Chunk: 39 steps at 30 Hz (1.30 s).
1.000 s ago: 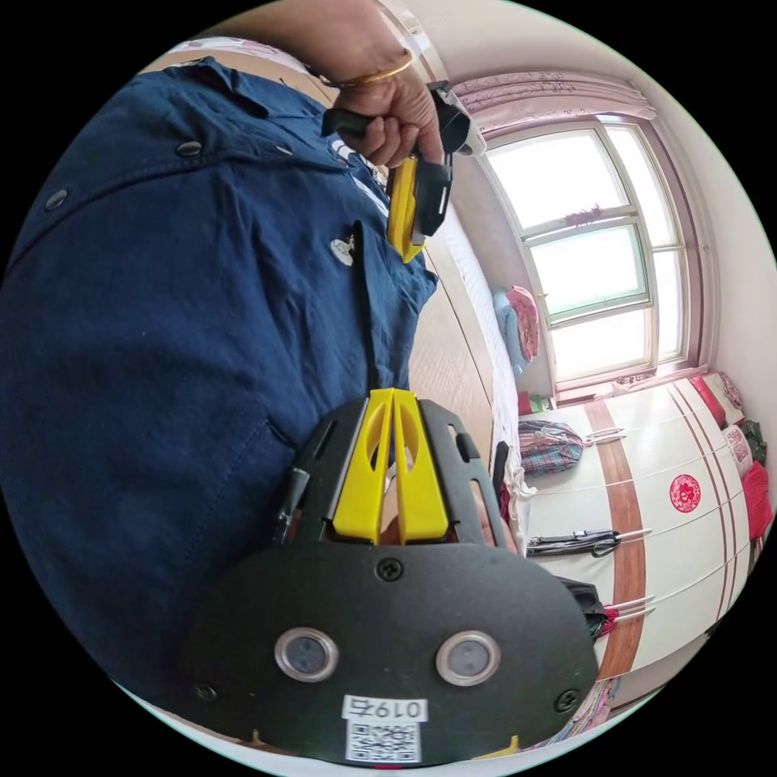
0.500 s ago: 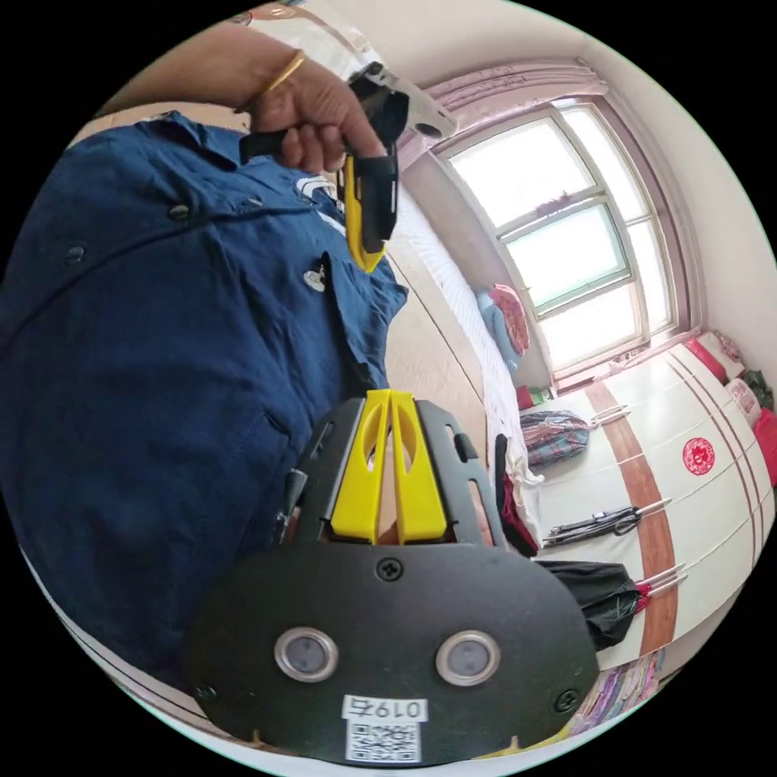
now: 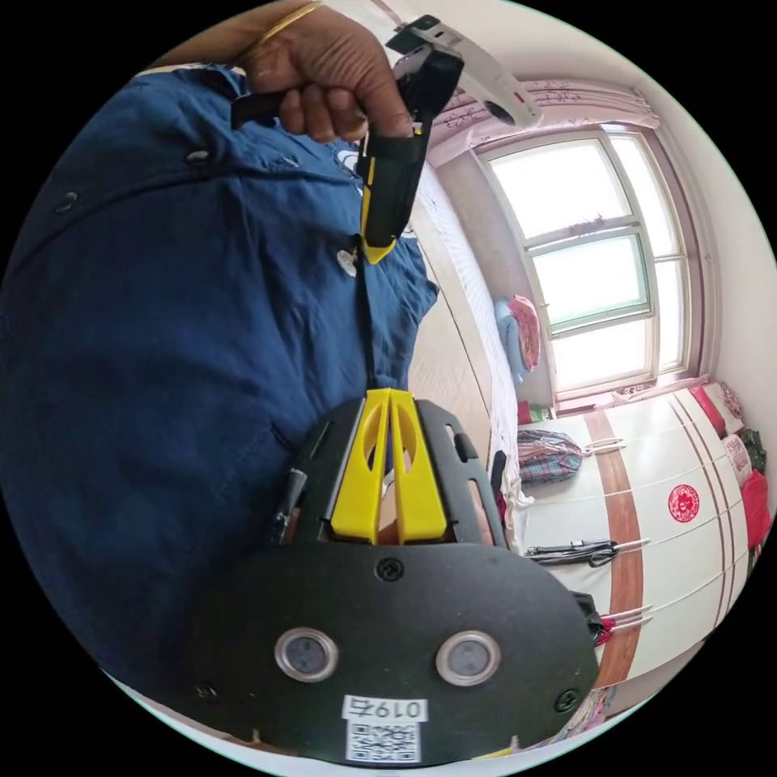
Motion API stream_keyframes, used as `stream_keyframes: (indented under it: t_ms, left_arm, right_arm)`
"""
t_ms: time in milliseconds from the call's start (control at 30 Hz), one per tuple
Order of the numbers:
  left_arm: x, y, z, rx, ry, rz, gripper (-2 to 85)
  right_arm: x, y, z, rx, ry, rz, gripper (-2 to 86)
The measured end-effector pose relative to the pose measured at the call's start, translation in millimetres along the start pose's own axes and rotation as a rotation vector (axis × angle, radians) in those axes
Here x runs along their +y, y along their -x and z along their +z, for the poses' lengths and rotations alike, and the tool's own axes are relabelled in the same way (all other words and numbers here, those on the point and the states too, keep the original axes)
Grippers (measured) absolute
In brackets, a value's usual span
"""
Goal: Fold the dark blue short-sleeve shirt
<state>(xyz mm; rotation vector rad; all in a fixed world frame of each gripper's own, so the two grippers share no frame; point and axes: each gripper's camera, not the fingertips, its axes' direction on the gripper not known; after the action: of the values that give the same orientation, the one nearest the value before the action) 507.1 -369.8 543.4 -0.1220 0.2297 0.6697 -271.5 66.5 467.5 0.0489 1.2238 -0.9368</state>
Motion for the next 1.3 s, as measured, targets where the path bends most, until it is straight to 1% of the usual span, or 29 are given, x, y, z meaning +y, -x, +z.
stream_keyframes:
  t_ms: [33,133,200,233,267,300,333,400,500,567,633,700,800,867,967,1067,1167,1300]
  left_arm:
    - [0,-1,0,-0.001,0.003,-0.001,1.4]
    - [-3,-9,-6,-0.025,-0.005,0.003,1.4]
    - [-8,-15,-16,-0.037,-0.057,0.01,1.3]
    - [-11,-16,-18,-0.031,-0.069,0.011,1.2]
    - [-17,-19,-20,-0.009,-0.085,0.022,1.2]
    - [-25,-22,-18,0.011,-0.085,0.037,1.1]
    - [-30,-24,-17,0.015,-0.084,0.041,1.1]
    - [-46,-30,-8,-0.019,-0.078,0.052,1.1]
    - [-65,-24,0,-0.059,-0.094,0.006,1.0]
    - [-75,-13,2,-0.028,-0.108,-0.032,0.9]
    - [-87,1,5,0.034,-0.107,-0.06,0.9]
    - [-102,20,15,0.126,-0.063,-0.088,0.8]
    - [-112,35,25,0.129,-0.024,-0.105,0.7]
    - [-115,42,30,0.127,-0.014,-0.112,0.7]
    - [-118,52,35,0.151,-0.023,-0.124,0.7]
    - [-121,60,39,0.165,-0.026,-0.139,0.7]
    - [-128,64,45,0.152,-0.012,-0.138,0.7]
    - [-137,67,50,0.137,-0.006,-0.13,0.9]
  right_arm:
    - [3,-8,0,-0.005,-0.005,0.008,-1.0]
    - [21,-75,-6,-0.085,-0.092,0.159,-1.0]
    - [38,-146,9,-0.255,-0.123,0.306,-1.0]
    - [42,-163,17,-0.307,-0.121,0.339,-1.0]
    - [49,-196,36,-0.415,-0.115,0.395,-1.0]
    - [55,-226,55,-0.529,-0.122,0.427,-1.0]
    - [57,-239,65,-0.585,-0.128,0.436,-0.9]
    - [68,-286,105,-0.794,-0.155,0.497,-0.9]
    - [81,-325,152,-0.946,-0.161,0.574,-0.5]
    - [89,-343,179,-0.973,-0.149,0.624,0.1]
    - [103,-362,210,-1.047,-0.147,0.695,2.3]
    - [118,-385,256,-1.255,-0.137,0.745,7.2]
    - [133,-405,300,-1.436,-0.134,0.778,8.5]
    - [137,-415,318,-1.439,-0.083,0.788,8.7]
    - [147,-436,343,-1.496,-0.076,0.83,8.8]
    - [149,-454,364,-1.547,-0.047,0.822,8.3]
    - [146,-468,379,-1.552,0.013,0.775,4.6]
    - [148,-493,394,-1.559,0.026,0.738,1.2]
